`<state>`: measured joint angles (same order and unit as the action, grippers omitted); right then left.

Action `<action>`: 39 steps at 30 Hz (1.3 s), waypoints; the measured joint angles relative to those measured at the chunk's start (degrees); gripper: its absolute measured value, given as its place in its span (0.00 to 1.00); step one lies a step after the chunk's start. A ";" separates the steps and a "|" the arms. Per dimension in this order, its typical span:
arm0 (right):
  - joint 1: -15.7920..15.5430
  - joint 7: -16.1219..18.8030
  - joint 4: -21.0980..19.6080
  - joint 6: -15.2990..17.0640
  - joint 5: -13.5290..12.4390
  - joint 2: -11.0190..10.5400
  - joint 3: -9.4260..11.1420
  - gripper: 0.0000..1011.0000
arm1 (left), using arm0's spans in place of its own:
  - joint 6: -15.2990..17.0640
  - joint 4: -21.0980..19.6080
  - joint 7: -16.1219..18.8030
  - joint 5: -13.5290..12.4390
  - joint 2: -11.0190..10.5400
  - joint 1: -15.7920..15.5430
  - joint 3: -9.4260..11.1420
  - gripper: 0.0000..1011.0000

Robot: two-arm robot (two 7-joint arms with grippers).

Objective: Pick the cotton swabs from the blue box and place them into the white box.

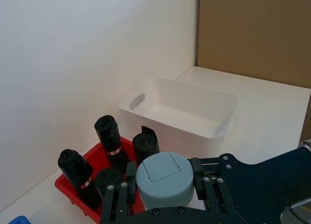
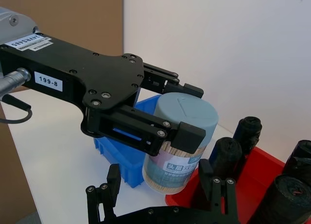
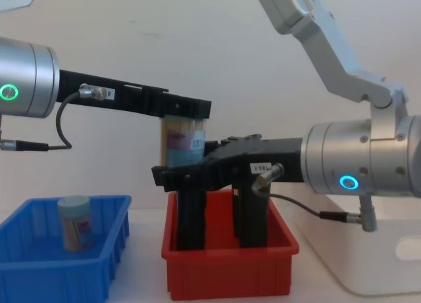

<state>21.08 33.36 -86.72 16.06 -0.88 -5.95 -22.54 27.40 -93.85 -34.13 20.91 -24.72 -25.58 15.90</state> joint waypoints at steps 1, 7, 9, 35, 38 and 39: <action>0.07 -0.08 0.08 0.00 0.01 0.05 -0.03 0.99 | 0.00 0.00 0.00 0.00 0.00 0.00 0.00 0.67; 0.60 -0.93 0.85 -0.08 0.03 0.46 -0.23 0.99 | 0.00 0.00 0.00 0.01 0.00 0.00 0.00 0.67; 0.74 -1.41 1.11 -0.19 -0.08 0.58 -0.26 0.99 | 0.00 0.00 0.00 0.01 0.00 0.00 0.00 0.67; 1.56 -6.39 3.85 -2.53 -4.22 1.63 -0.19 0.62 | -0.09 0.00 0.10 -0.01 0.01 0.00 -0.01 0.67; 1.62 -6.91 3.95 -2.62 -4.43 1.65 -0.09 0.62 | -0.01 0.00 0.06 0.00 -0.02 0.02 -0.01 0.69; 1.67 -7.29 3.98 -2.68 -4.52 1.62 0.06 0.62 | 0.00 0.00 0.04 0.00 -0.02 0.02 0.00 0.74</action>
<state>22.76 26.06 -82.74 13.39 -5.41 -4.33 -22.48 27.40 -93.85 -34.09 20.91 -24.73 -25.56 15.90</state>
